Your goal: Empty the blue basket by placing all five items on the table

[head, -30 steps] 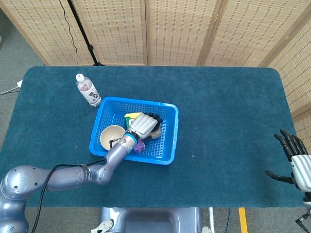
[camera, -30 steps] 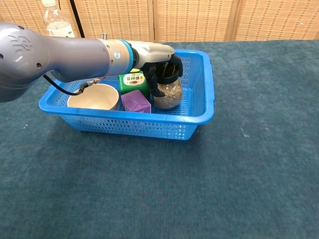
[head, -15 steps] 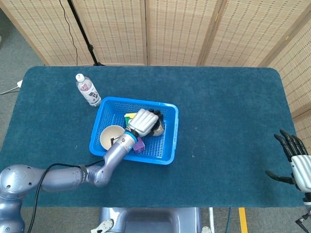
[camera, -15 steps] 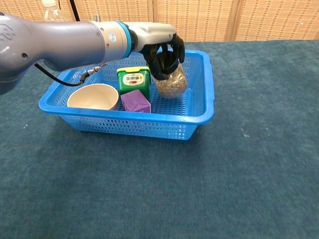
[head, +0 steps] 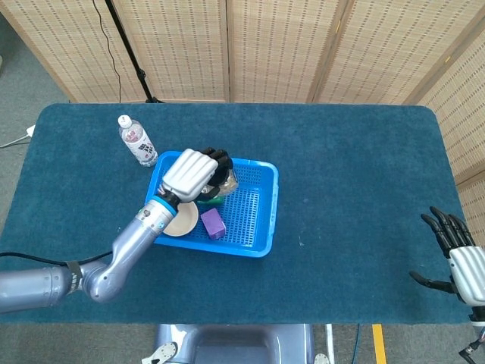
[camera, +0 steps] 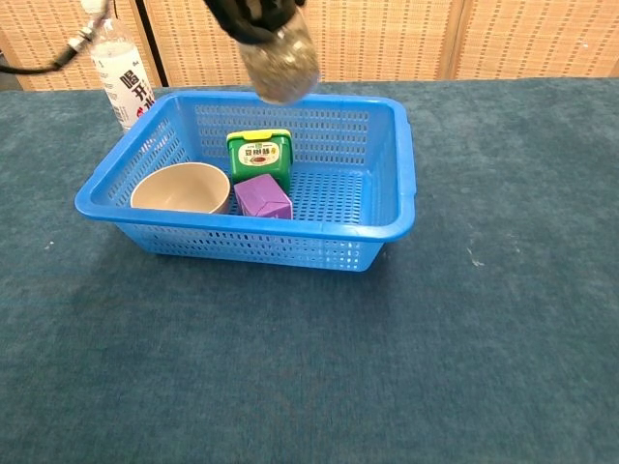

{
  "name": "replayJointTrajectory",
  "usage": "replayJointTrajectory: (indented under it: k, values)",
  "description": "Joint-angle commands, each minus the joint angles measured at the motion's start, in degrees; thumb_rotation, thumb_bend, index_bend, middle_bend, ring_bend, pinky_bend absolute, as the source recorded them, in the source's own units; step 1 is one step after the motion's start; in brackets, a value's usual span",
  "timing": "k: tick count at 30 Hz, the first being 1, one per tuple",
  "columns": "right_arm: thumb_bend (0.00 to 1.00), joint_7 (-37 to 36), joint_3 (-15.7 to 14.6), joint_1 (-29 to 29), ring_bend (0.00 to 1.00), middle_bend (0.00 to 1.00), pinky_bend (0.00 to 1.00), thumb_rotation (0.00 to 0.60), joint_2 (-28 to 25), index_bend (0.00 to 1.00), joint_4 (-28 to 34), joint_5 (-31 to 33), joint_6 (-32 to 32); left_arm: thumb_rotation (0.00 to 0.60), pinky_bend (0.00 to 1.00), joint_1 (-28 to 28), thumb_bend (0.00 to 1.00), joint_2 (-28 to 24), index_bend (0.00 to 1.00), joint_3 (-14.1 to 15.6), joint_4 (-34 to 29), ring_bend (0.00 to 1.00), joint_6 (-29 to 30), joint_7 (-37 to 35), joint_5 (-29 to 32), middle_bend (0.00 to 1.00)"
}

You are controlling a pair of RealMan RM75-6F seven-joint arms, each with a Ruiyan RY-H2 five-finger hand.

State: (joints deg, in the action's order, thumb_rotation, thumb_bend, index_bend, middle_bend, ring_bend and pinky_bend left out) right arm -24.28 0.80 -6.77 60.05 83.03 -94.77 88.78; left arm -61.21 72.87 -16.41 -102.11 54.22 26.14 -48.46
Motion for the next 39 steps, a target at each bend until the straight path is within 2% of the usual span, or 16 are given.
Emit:
replayJointTrajectory:
  k: [1,6,11,17,25,26,27,29,30,31,34,39]
  values:
    - [0.0,0.3,-0.3,0.1,0.02,0.0,0.0,0.6,-0.1,0.0,0.5,-0.8,0.5,0.6,0.49,5.5,0.47,-7.5,0.59,1.9,-5.6,0.39,2.2,-3.7,-5.9,0.44]
    - [0.0,0.9,-0.9,0.5,0.02,0.0,0.0,0.6,-0.4,0.0,1.3,-2.3,1.7,0.6,0.49,13.1,0.47,-14.8,0.59,6.3,-7.4,0.39,4.2,-11.0,-15.8,0.44]
    - [0.0,1.2,-1.5,0.9,0.02,0.0,0.0,0.6,-0.8,0.0,2.2,-3.8,2.9,0.6,0.49,20.3,0.47,-17.6,0.59,11.4,-1.5,0.39,6.8,-20.3,-24.8,0.44]
    - [0.0,1.9,-2.1,1.2,0.02,0.0,0.0,0.6,-1.1,0.0,3.0,-4.8,3.5,0.6,0.49,24.5,0.47,-14.1,0.59,14.9,9.7,0.39,5.9,-29.3,-27.9,0.44]
    - [0.0,3.1,-2.6,0.9,0.03,0.0,0.0,0.6,-0.9,0.0,3.3,-5.2,2.5,0.6,0.49,24.0,0.46,-5.6,0.58,14.6,23.1,0.36,0.3,-34.5,-26.2,0.44]
    - [0.0,3.2,-2.6,0.8,0.03,0.0,0.0,0.6,-0.8,0.0,3.3,-5.2,2.3,0.6,0.48,23.6,0.45,-4.5,0.57,14.4,24.5,0.34,-0.8,-34.5,-25.5,0.42]
    - [0.0,3.3,-2.7,0.7,0.03,0.0,0.0,0.6,-0.8,0.0,3.3,-5.2,2.0,0.6,0.44,23.0,0.41,-3.0,0.51,14.1,26.4,0.28,-2.5,-34.4,-24.7,0.36]
    - [0.0,3.6,-2.7,0.7,0.03,0.0,0.0,0.6,-0.7,0.0,3.3,-4.9,1.6,0.6,0.23,22.0,0.24,-0.8,0.26,13.8,28.9,0.11,-5.2,-34.7,-23.9,0.16]
    - [0.0,3.7,-2.6,0.6,0.03,0.0,0.0,0.6,-0.7,0.0,3.3,-4.8,1.5,0.6,0.1,21.6,0.12,-0.1,0.11,13.9,29.6,0.03,-6.7,-35.5,-23.9,0.05]
    - [0.0,3.7,-2.6,0.6,0.03,0.0,0.0,0.6,-0.7,0.0,3.3,-4.6,1.4,0.6,0.01,21.2,0.04,0.2,0.02,14.0,30.1,0.0,-8.1,-36.4,-24.0,0.0]
    - [0.0,3.1,-2.5,0.6,0.03,0.0,0.0,0.6,-0.7,0.0,3.2,-4.2,1.3,0.6,0.0,20.8,0.0,0.2,0.0,13.5,30.0,0.0,-9.6,-40.9,-25.3,0.0]
    - [0.0,2.8,-2.3,0.5,0.03,0.0,0.0,0.6,-0.7,0.0,2.9,-3.8,1.2,0.6,0.0,21.7,0.0,-2.6,0.0,12.8,27.1,0.0,-3.8,-47.0,-31.8,0.0]
